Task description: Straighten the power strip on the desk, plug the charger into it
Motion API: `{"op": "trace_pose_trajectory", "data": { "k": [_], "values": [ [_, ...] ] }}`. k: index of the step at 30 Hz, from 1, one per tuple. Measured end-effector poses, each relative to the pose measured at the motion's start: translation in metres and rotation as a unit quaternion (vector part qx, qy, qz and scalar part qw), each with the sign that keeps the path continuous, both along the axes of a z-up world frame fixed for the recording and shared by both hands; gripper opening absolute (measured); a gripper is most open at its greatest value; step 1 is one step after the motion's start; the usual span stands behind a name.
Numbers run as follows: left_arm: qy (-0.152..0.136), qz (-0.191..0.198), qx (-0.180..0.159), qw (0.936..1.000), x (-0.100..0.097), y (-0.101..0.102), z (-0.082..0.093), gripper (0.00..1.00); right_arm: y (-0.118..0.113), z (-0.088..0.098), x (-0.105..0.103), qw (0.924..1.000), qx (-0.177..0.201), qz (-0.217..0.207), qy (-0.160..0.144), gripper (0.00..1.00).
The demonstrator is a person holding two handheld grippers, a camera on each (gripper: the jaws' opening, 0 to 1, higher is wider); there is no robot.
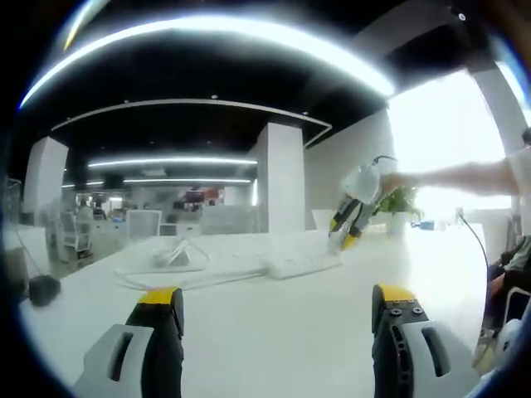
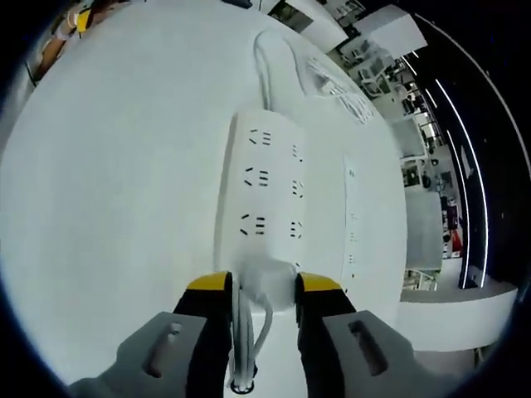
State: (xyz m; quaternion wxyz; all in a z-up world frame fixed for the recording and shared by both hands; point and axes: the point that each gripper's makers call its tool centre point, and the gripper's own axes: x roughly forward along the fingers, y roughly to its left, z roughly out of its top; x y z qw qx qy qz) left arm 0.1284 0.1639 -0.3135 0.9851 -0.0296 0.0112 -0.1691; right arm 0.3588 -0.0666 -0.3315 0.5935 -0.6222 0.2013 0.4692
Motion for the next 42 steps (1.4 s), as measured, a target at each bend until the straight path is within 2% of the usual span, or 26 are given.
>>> {"op": "trace_pose_trajectory", "data": {
  "k": [6, 12, 16, 20, 27, 28, 29, 34, 38, 42],
  "values": [
    [0.000, -0.001, 0.000, 1.0000, 0.001, -0.001, 0.000, 0.97, 0.000, -0.002, 0.004, 0.9999, -0.012, 0.000, -0.007, 0.27],
    [0.002, -0.001, 0.001, 1.0000, 0.003, -0.002, 0.000, 0.97, 0.000, -0.001, 0.008, 0.9996, -0.019, -0.020, -0.005, 0.26],
    [-0.001, -0.001, 0.001, 1.0000, 0.005, -0.005, 0.001, 0.97, 0.001, -0.001, 0.011, 0.9988, -0.031, -0.038, 0.006, 0.25],
    [0.003, -0.002, 0.002, 1.0000, 0.010, -0.008, -0.001, 0.97, -0.001, -0.002, 0.008, 0.9969, -0.035, -0.064, 0.030, 0.25],
    [-0.004, -0.004, 0.004, 1.0000, 0.017, -0.011, 0.007, 0.97, -0.003, -0.008, 0.006, 0.9952, -0.036, -0.070, 0.058, 0.25],
    [-0.006, -0.004, 0.004, 1.0000, 0.017, -0.011, 0.009, 0.97, -0.006, -0.017, 0.005, 0.9944, -0.064, -0.055, 0.063, 0.25],
    [-0.008, -0.004, 0.004, 1.0000, 0.018, -0.011, 0.010, 0.97, -0.005, -0.019, 0.006, 0.9943, -0.051, -0.076, 0.054, 0.25],
    [-0.006, -0.002, 0.001, 1.0000, 0.021, -0.011, 0.006, 0.97, -0.009, -0.011, 0.006, 0.9945, -0.038, -0.087, 0.046, 0.25],
    [0.000, -0.007, 0.001, 1.0000, 0.021, -0.015, 0.002, 0.97, -0.008, -0.011, 0.005, 0.9936, -0.045, -0.096, 0.040, 0.25],
    [0.002, -0.007, 0.001, 1.0000, 0.019, -0.016, 0.000, 0.97, -0.008, -0.009, 0.003, 0.9936, -0.041, -0.094, 0.048, 0.25]
  ]
}}
